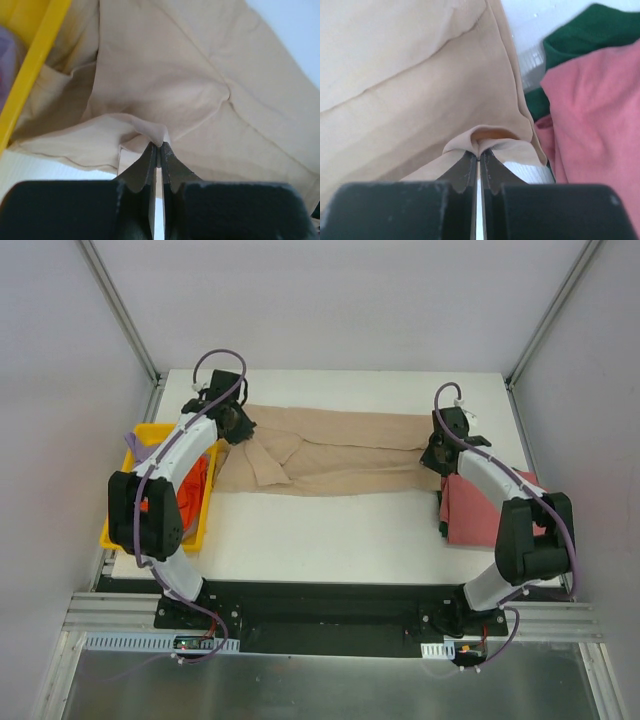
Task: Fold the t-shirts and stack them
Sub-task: Fold the other side of the tshirt into a rectangle
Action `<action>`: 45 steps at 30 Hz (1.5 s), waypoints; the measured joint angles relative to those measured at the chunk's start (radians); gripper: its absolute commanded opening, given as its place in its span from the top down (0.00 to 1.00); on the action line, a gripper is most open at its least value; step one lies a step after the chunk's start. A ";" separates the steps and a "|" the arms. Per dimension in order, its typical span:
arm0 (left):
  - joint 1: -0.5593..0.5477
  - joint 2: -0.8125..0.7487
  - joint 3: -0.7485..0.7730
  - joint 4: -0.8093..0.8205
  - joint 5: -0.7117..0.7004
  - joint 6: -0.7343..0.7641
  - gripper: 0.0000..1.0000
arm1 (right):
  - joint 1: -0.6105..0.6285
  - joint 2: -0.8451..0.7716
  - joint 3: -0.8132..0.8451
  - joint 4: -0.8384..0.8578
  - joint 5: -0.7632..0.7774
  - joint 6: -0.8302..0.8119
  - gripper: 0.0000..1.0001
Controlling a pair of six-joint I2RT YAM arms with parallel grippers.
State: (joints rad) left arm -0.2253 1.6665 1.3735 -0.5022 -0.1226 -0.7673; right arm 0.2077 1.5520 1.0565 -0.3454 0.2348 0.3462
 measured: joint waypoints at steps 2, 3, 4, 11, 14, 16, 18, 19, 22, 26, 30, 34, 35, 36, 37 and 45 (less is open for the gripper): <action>0.022 0.042 0.053 -0.002 0.011 0.003 1.00 | -0.009 0.035 0.031 0.000 -0.009 -0.008 1.00; 0.031 0.063 0.077 -0.001 0.011 0.005 1.00 | -0.014 0.052 0.046 0.000 -0.011 -0.013 0.99; 0.038 0.084 0.103 -0.002 0.014 0.007 1.00 | -0.017 0.067 0.059 0.000 -0.013 -0.016 1.00; 0.050 0.198 0.262 -0.005 0.035 0.048 1.00 | -0.039 0.157 0.156 -0.005 -0.016 -0.032 1.00; 0.050 0.247 0.333 -0.004 0.048 0.079 1.00 | -0.045 0.185 0.187 -0.003 -0.016 -0.040 1.00; 0.050 0.272 0.366 -0.006 0.051 0.095 1.00 | -0.049 0.202 0.203 -0.003 -0.016 -0.045 1.00; 0.051 0.288 0.393 -0.014 0.050 0.109 1.00 | -0.051 0.214 0.214 -0.005 -0.015 -0.048 1.00; 0.051 0.296 0.408 -0.018 0.050 0.116 1.00 | -0.053 0.222 0.220 -0.004 -0.015 -0.049 0.99; 0.057 0.322 0.456 -0.021 0.051 0.139 1.00 | -0.058 0.243 0.235 -0.001 -0.015 -0.055 0.99; 0.063 0.376 0.533 -0.019 0.064 0.177 1.00 | -0.066 0.265 0.240 0.012 -0.012 -0.072 0.97; 0.064 0.447 0.596 -0.019 0.068 0.188 0.99 | -0.074 0.317 0.288 0.014 -0.013 -0.082 0.92; 0.068 0.537 0.664 -0.021 0.051 0.188 0.87 | -0.088 0.388 0.355 0.020 -0.011 -0.086 0.69; 0.069 0.568 0.696 -0.026 0.040 0.188 0.73 | -0.093 0.411 0.380 0.018 -0.010 -0.087 0.50; 0.071 0.610 0.743 -0.029 0.036 0.188 0.55 | -0.102 0.443 0.416 0.016 -0.012 -0.093 0.41; 0.074 0.637 0.774 -0.029 0.037 0.195 0.39 | -0.108 0.465 0.440 0.016 -0.015 -0.085 0.34; 0.095 0.647 0.777 -0.034 0.078 0.180 0.01 | -0.132 0.470 0.517 -0.021 -0.040 -0.146 0.04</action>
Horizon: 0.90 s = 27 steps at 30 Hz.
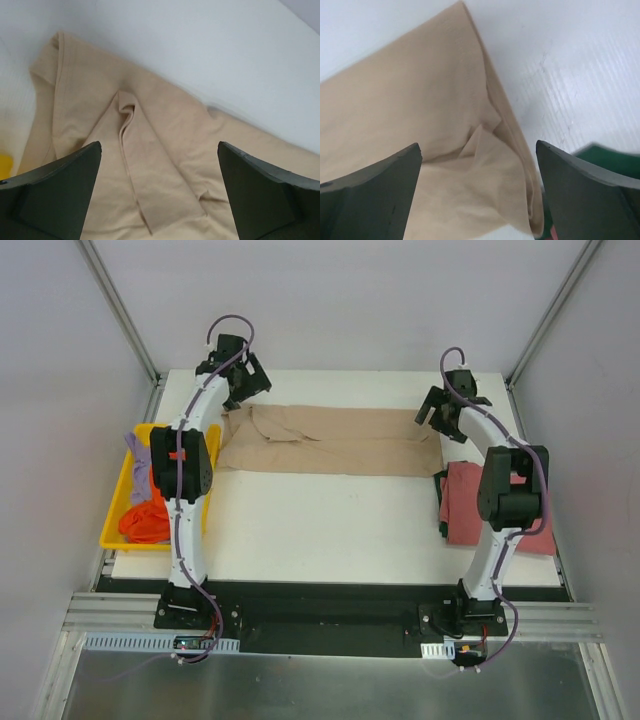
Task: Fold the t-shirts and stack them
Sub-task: Fold the other side of the tshirt into a rectangle
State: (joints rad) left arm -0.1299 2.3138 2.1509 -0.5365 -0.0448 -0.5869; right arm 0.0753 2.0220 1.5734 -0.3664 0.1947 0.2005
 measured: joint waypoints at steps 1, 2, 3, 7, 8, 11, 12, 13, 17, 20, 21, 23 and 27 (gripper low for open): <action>0.002 -0.031 -0.039 0.001 0.011 0.000 0.01 | 0.002 -0.027 -0.016 0.003 -0.016 -0.011 0.04; 0.003 -0.059 -0.071 -0.002 0.023 0.000 0.01 | 0.004 -0.060 -0.040 0.005 -0.039 -0.024 0.04; 0.003 -0.095 -0.115 0.000 0.042 -0.002 0.01 | 0.007 -0.097 -0.068 0.006 -0.069 -0.034 0.04; -0.007 -0.234 -0.272 0.000 0.139 -0.006 0.01 | 0.035 -0.206 -0.151 0.019 -0.216 -0.077 0.04; -0.011 -0.258 -0.300 -0.001 0.154 -0.008 0.01 | 0.050 -0.217 -0.164 0.025 -0.247 -0.088 0.04; -0.040 -0.314 -0.380 -0.001 0.194 -0.012 0.01 | 0.096 -0.208 -0.181 0.029 -0.308 -0.116 0.04; -0.049 -0.318 -0.392 -0.001 0.201 -0.013 0.01 | 0.110 -0.196 -0.182 0.027 -0.323 -0.121 0.04; -0.060 -0.319 -0.405 0.000 0.205 -0.016 0.02 | 0.124 -0.183 -0.183 0.026 -0.335 -0.124 0.04; -0.090 -0.304 -0.434 -0.008 0.227 -0.034 0.11 | 0.137 -0.141 -0.200 0.025 -0.349 -0.131 0.04; -0.093 -0.274 -0.433 -0.006 0.225 -0.049 0.16 | 0.127 -0.128 -0.227 0.016 -0.339 -0.132 0.04; -0.092 -0.266 -0.433 -0.006 0.223 -0.053 0.19 | 0.124 -0.126 -0.231 0.010 -0.336 -0.132 0.04; -0.092 -0.245 -0.433 -0.006 0.214 -0.060 0.24 | 0.119 -0.123 -0.235 0.002 -0.332 -0.133 0.04; -0.091 -0.220 -0.433 -0.010 0.184 -0.073 0.42 | 0.117 -0.123 -0.235 0.001 -0.316 -0.135 0.04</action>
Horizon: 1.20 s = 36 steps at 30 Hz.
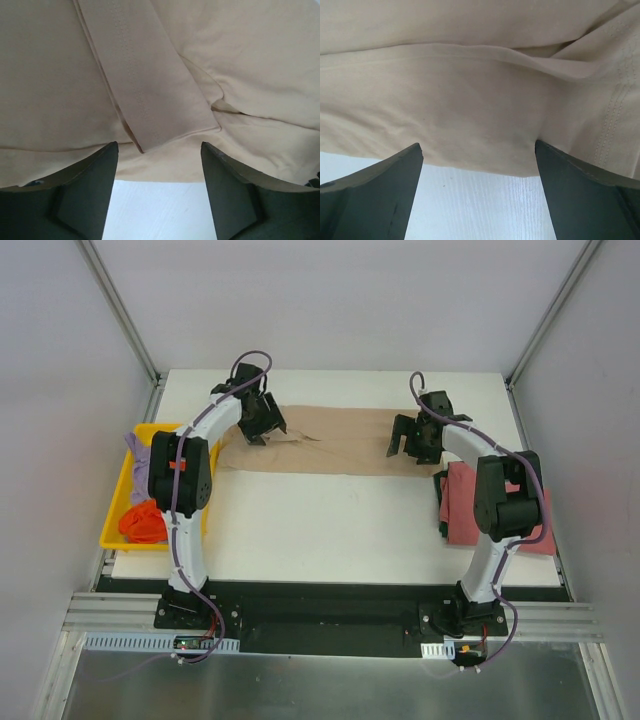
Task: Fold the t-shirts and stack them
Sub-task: Fold the other side of the tshirt into a rectangle
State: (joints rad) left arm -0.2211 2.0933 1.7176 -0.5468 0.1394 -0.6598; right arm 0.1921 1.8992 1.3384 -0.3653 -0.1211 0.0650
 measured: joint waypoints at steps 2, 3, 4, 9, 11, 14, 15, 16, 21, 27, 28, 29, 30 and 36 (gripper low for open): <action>0.000 0.009 0.002 -0.003 -0.013 -0.007 0.52 | -0.001 0.000 0.000 0.000 0.004 -0.001 0.04; 0.000 0.017 0.010 -0.006 -0.016 -0.008 0.56 | -0.002 0.000 0.000 -0.001 0.005 -0.002 0.04; -0.001 0.027 0.017 -0.008 -0.018 -0.012 0.60 | -0.002 0.000 0.000 -0.001 0.005 -0.003 0.04; -0.001 0.095 0.084 -0.015 -0.029 -0.015 0.95 | -0.007 0.002 0.000 -0.008 0.010 -0.004 0.04; -0.001 0.114 0.111 -0.022 -0.043 -0.016 1.00 | -0.011 0.005 -0.001 -0.009 0.011 -0.005 0.04; -0.001 0.146 0.174 -0.030 -0.055 -0.001 1.00 | -0.020 0.006 -0.005 -0.013 0.013 -0.006 0.04; -0.002 0.154 0.191 -0.032 -0.056 0.003 1.00 | -0.023 0.006 -0.008 -0.014 0.013 -0.007 0.04; -0.003 0.164 0.221 -0.037 -0.060 0.014 1.00 | -0.026 0.006 -0.010 -0.014 0.013 -0.007 0.04; -0.019 0.224 0.379 -0.034 -0.038 0.098 0.89 | -0.037 0.006 -0.014 -0.018 0.013 -0.007 0.04; -0.089 0.312 0.525 -0.027 0.006 0.328 0.68 | -0.043 0.006 -0.016 -0.024 0.009 -0.014 0.04; -0.108 0.331 0.547 -0.029 -0.013 0.371 0.55 | -0.045 0.006 -0.016 -0.026 0.008 -0.015 0.04; -0.129 0.350 0.572 -0.030 -0.040 0.404 0.40 | -0.047 0.006 -0.016 -0.028 0.008 -0.016 0.04; -0.148 0.366 0.592 -0.028 -0.065 0.431 0.29 | -0.048 0.006 -0.016 -0.029 0.008 -0.017 0.04; -0.208 0.369 0.611 -0.032 -0.126 0.462 0.01 | -0.050 0.005 -0.016 -0.037 0.000 -0.025 0.04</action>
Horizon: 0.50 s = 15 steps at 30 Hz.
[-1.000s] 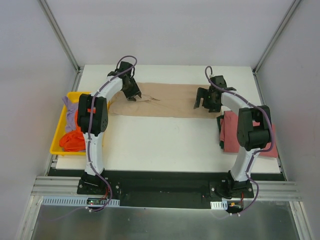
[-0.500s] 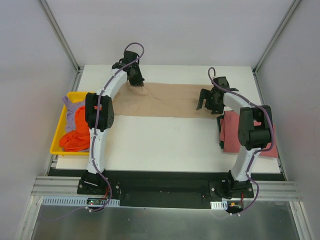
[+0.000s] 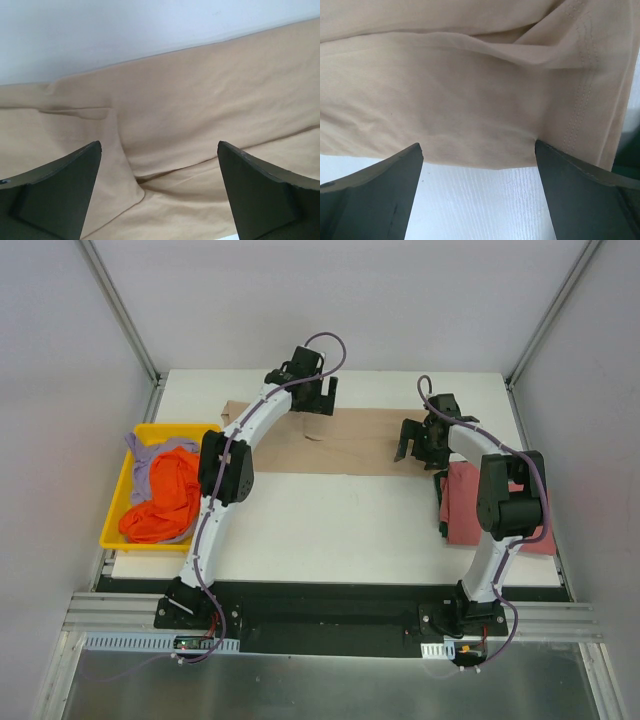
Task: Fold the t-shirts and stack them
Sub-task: Rotate the tshirt 90 degrees
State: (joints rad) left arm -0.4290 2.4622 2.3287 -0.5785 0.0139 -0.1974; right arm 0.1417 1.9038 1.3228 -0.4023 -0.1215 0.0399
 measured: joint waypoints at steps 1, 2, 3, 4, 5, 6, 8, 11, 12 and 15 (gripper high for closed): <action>0.001 -0.010 -0.003 -0.002 -0.005 -0.003 0.01 | 0.000 -0.001 0.000 -0.003 -0.002 -0.003 0.04; 0.005 -0.025 -0.013 -0.002 -0.014 -0.007 0.01 | 0.000 -0.003 0.000 -0.005 -0.005 -0.006 0.04; 0.011 -0.051 -0.036 -0.001 -0.024 -0.016 0.01 | 0.000 -0.005 0.002 -0.011 -0.006 -0.014 0.04; 0.015 -0.086 -0.068 -0.002 -0.030 -0.027 0.01 | 0.000 -0.006 0.007 -0.021 -0.006 -0.023 0.04; 0.019 -0.118 -0.096 -0.002 -0.039 -0.035 0.01 | 0.000 -0.006 0.015 -0.032 -0.006 -0.028 0.04; 0.026 -0.170 -0.146 0.004 -0.053 -0.052 0.01 | 0.000 -0.006 0.029 -0.046 -0.006 -0.034 0.04; 0.040 -0.259 -0.224 0.006 -0.069 -0.083 0.01 | 0.000 -0.007 0.056 -0.055 -0.007 -0.040 0.04; 0.073 -0.388 -0.353 0.020 -0.070 -0.151 0.01 | 0.000 -0.008 0.088 -0.055 -0.012 -0.045 0.04; 0.088 -0.417 -0.388 0.023 -0.066 -0.173 0.01 | 0.000 -0.008 0.096 -0.057 -0.016 -0.045 0.04; 0.151 -0.438 -0.467 0.031 -0.015 -0.239 0.01 | 0.000 0.013 0.150 -0.070 -0.025 -0.048 0.04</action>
State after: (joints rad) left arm -0.2775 2.0243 1.8614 -0.5476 -0.0010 -0.4362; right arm 0.1417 1.9167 1.4731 -0.4725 -0.1467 -0.0086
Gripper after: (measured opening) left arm 0.990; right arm 0.960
